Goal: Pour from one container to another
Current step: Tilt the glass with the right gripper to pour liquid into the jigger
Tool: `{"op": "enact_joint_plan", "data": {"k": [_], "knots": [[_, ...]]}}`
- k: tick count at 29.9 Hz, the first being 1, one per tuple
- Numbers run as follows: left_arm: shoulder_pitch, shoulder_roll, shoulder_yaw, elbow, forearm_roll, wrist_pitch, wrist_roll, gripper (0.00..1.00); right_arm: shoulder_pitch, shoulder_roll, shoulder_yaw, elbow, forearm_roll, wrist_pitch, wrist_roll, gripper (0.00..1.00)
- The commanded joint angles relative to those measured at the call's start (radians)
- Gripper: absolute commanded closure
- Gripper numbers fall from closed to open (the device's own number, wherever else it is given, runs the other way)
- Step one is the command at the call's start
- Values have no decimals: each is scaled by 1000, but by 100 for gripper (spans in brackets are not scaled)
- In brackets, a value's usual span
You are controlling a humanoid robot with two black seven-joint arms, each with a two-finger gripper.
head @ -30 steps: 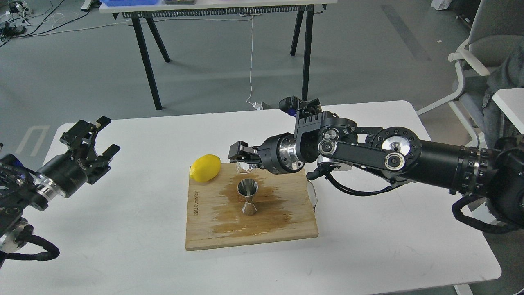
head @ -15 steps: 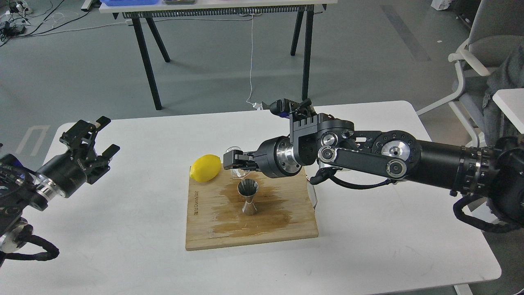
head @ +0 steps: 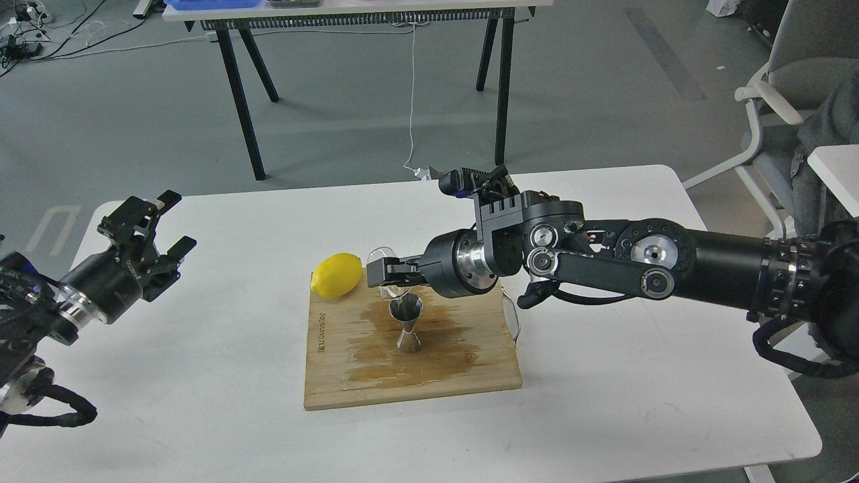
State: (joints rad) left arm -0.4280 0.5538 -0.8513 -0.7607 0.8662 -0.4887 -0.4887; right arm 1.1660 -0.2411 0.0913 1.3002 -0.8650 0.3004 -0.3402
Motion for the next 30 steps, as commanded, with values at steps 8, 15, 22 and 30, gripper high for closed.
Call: {"op": "enact_joint_plan", "data": {"k": [8,15,22,30], "knots": [[0,0,0,0,0,0,0,1,0,-12,-2,2,-52,0,30,85],[0,0,0,0,-1,0,0,1,1,-24,-16,2,-112,0,58,85],[0,-2,0,0,-1,0,0,1,6,-38,-25,17,-115,0,82,85],[0,-2,0,0,-1,0,0,1,6,-43,-30,22,-172,-1,110,85]]}}
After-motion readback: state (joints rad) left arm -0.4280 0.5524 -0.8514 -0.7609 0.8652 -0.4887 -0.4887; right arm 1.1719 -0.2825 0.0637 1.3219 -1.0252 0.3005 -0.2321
